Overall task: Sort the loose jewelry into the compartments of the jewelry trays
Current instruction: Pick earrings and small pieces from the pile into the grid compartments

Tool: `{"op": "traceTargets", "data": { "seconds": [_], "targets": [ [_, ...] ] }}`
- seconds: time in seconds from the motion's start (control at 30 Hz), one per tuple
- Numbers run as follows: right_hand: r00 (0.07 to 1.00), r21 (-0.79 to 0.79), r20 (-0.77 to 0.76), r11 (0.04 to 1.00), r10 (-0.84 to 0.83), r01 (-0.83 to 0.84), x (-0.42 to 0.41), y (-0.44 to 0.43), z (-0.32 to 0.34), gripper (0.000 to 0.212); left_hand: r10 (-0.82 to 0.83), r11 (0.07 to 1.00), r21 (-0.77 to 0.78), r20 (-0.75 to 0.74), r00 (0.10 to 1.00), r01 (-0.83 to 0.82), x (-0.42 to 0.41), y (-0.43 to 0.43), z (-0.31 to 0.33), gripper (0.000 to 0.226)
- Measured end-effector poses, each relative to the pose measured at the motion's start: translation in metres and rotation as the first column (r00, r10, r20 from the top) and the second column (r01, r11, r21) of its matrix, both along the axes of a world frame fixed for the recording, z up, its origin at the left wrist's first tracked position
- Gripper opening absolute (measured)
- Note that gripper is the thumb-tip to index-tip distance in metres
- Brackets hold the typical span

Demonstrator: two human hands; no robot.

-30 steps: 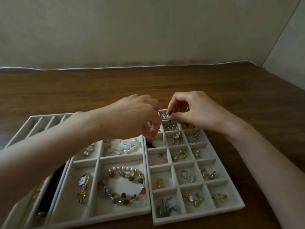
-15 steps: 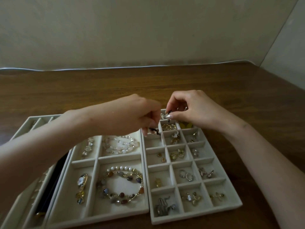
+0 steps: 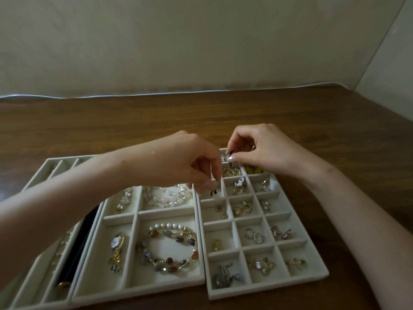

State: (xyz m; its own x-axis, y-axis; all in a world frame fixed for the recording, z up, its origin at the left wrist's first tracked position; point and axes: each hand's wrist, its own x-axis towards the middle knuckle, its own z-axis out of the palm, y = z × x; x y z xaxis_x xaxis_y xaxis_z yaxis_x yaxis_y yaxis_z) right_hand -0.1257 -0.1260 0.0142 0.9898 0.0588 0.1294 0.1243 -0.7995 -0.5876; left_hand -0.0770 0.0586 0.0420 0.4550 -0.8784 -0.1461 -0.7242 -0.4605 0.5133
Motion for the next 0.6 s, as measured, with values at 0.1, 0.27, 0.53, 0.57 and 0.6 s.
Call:
{"op": "traceTargets", "data": {
  "seconds": [0.1,0.27,0.53,0.57,0.6],
  "targets": [
    [1.0,0.004,-0.002,1.0,0.001,-0.001,0.0,-0.001,0.0,0.012,-0.031,0.997,0.073,0.019,0.999,0.029,0.002,-0.002,0.0,0.006],
    [1.0,0.004,-0.006,1.0,0.003,-0.003,0.0,-0.001,0.0,0.011,-0.06,0.991,0.122,0.1,0.993,0.048,0.006,-0.008,-0.001,0.006],
    [1.0,-0.008,-0.017,1.0,-0.003,0.003,0.0,-0.001,0.0,0.01,-0.062,0.997,0.069,0.276,0.959,0.044,0.018,-0.01,0.004,0.01],
    [1.0,-0.007,-0.017,1.0,-0.002,0.002,0.0,-0.001,0.0,0.011,-0.073,0.995,0.088,0.295,0.953,0.049,0.019,-0.011,0.003,0.01],
    [1.0,-0.007,-0.015,1.0,0.002,-0.002,0.0,-0.001,0.0,0.011,-0.086,0.992,0.118,0.31,0.947,0.051,0.021,-0.011,0.001,0.01]
  ]
}}
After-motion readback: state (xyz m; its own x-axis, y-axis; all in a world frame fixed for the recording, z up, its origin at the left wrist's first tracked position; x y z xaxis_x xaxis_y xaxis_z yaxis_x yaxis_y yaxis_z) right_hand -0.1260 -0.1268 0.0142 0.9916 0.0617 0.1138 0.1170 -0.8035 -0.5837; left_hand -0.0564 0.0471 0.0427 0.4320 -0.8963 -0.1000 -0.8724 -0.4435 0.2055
